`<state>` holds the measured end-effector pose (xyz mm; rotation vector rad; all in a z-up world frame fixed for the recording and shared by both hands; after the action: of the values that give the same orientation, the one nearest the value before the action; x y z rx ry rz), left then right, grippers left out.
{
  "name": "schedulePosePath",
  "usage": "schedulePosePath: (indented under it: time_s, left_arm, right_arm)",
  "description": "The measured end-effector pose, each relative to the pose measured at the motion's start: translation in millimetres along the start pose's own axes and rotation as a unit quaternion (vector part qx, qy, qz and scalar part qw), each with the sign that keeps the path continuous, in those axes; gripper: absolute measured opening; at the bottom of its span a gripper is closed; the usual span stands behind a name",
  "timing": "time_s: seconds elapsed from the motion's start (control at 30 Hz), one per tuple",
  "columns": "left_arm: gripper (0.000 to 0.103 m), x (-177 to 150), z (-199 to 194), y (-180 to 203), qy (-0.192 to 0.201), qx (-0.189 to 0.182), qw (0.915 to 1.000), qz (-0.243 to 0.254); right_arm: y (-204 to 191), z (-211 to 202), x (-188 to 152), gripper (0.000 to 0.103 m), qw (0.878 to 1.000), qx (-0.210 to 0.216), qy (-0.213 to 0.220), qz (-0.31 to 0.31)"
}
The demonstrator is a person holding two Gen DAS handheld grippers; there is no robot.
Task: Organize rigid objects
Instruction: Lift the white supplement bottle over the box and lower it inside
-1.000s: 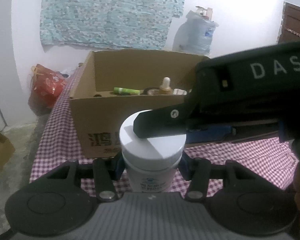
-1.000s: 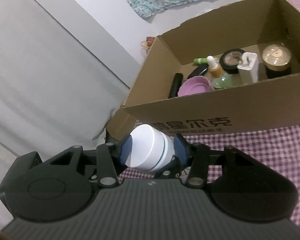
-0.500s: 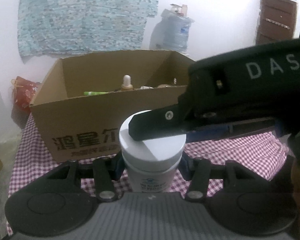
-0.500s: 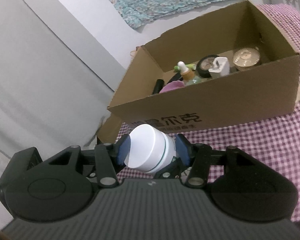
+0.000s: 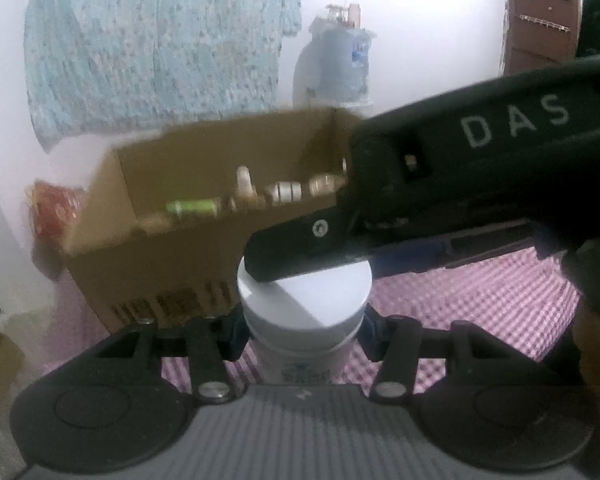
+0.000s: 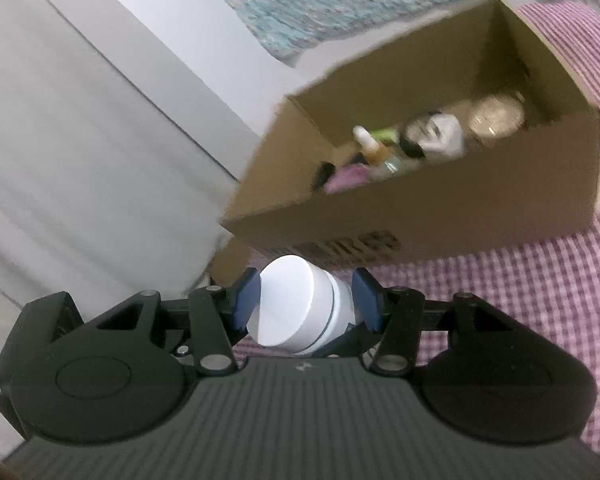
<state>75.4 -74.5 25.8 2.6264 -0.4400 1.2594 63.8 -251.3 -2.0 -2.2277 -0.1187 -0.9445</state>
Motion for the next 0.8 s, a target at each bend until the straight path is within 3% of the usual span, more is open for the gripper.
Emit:
schedulePosePath:
  time_s: [0.23, 0.4, 0.53, 0.8]
  left_arm:
    - [0.054, 63.3, -36.0, 11.3, 0.090, 0.025, 0.9945, 0.048]
    - [0.054, 99.0, -19.9, 23.2, 0.113, -0.002, 0.9919, 0.058]
    - [0.054, 121.2, 21.7, 30.6, 0.078, -0.054, 0.9947, 0.039]
    - [0.054, 120.1, 99.5, 48.3, -0.025, -0.101, 0.9942, 0.026]
  right_arm:
    - [-40.5, -36.4, 46.6, 0.054, 0.992, 0.035, 0.096, -0.078]
    - [-38.2, -54.8, 80.5, 0.055, 0.984, 0.017, 0.143, -0.104]
    - [-11.6, -52.9, 110.2, 0.055, 0.984, -0.014, 0.142, -0.102]
    - [76.1, -23.5, 137.6, 0.055, 0.996, -0.045, 0.062, -0.036]
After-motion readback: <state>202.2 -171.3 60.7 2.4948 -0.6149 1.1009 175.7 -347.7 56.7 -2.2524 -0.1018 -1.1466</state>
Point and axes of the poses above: each gripper's, at about its wrist camera, not at the fingertips, and z roughly the way its jaws point, y to its right, x to its top, the point moved 2 cm from there along z, roughly the way its jaws point, and after that the axes turned 5 degrees about -z, right-handed, at the moved point
